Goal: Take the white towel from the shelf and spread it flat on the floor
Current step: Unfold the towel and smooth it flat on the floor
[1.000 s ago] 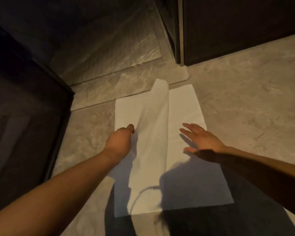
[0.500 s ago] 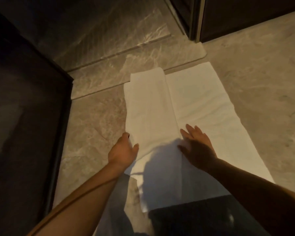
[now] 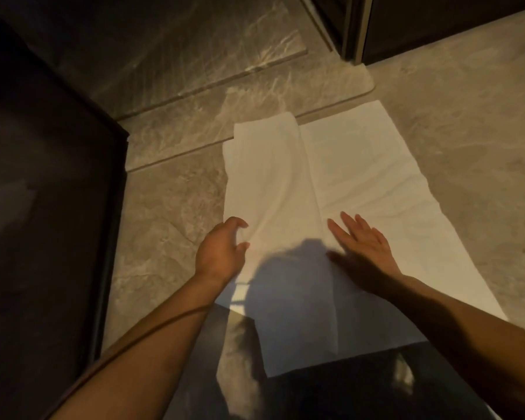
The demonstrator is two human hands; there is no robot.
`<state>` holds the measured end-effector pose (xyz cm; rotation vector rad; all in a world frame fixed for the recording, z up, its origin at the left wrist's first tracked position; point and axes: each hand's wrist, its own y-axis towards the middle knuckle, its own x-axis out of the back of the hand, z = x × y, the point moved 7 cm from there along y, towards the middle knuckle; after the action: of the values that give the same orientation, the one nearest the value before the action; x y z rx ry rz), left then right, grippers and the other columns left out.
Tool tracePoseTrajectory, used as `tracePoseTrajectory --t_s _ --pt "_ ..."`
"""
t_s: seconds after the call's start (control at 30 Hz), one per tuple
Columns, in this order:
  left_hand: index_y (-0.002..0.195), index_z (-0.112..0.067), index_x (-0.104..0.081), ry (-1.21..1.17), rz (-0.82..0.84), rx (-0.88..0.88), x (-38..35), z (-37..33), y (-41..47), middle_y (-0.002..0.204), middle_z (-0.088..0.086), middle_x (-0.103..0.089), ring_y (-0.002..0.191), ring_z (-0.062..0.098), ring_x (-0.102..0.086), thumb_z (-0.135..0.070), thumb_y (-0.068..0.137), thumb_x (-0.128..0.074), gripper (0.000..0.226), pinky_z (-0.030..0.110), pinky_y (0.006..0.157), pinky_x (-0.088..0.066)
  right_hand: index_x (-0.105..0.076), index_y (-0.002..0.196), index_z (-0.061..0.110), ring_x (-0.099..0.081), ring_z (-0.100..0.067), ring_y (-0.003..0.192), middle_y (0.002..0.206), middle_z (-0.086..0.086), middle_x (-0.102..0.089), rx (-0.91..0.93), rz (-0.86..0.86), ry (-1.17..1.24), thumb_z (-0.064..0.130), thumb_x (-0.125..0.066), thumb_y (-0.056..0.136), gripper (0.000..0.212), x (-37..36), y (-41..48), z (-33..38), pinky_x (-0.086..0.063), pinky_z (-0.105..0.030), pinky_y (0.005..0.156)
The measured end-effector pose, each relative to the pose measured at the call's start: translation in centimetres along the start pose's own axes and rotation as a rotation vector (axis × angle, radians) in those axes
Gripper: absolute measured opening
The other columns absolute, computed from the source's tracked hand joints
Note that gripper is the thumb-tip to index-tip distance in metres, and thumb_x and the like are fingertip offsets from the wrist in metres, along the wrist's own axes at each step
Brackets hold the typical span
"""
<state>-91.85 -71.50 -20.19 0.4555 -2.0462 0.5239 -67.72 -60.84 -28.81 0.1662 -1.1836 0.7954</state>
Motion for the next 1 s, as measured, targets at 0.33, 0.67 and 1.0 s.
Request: tracePoseTrajectory --t_s 0.33,0.67,1.0 --pt "0.128 -0.023 -0.053 0.424 -0.057 0.111 6.1 7.2 -4.5 0.136 0.017 -0.041 0.116 0.038 -0.048 -0.029 0.081 -0.065 0.049 0.045 0.091 -0.044 0.001 0.148 0.031 0.011 -0.023 0.144 0.158 0.001 0.01 -0.032 0.074 -0.036 0.054 -0.026 0.095 0.064 1.2 -0.1 3.0 0.0 -0.045 0.115" --pt "0.147 -0.042 0.004 0.293 0.493 0.062 -4.8 5.0 -4.0 0.159 0.001 0.013 0.146 0.031 0.006 -0.06 0.092 -0.031 0.067 0.057 0.115 -0.012 0.002 0.146 0.039 0.019 -0.02 0.143 0.155 0.007 0.021 0.042 0.145 -0.113 0.064 -0.027 0.089 0.068 -2.1 0.6 4.9 0.009 -0.051 0.111" --pt "0.144 -0.042 0.015 0.346 0.498 0.11 -5.0 8.0 -6.1 0.154 -0.01 0.029 0.144 0.031 0.018 -0.061 0.09 -0.033 0.074 0.062 0.111 -0.022 0.018 0.142 0.04 0.027 -0.019 0.139 0.146 0.008 0.036 0.048 0.234 -0.207 0.064 -0.017 0.09 0.067 -0.8 -0.1 2.3 0.011 -0.05 0.112"
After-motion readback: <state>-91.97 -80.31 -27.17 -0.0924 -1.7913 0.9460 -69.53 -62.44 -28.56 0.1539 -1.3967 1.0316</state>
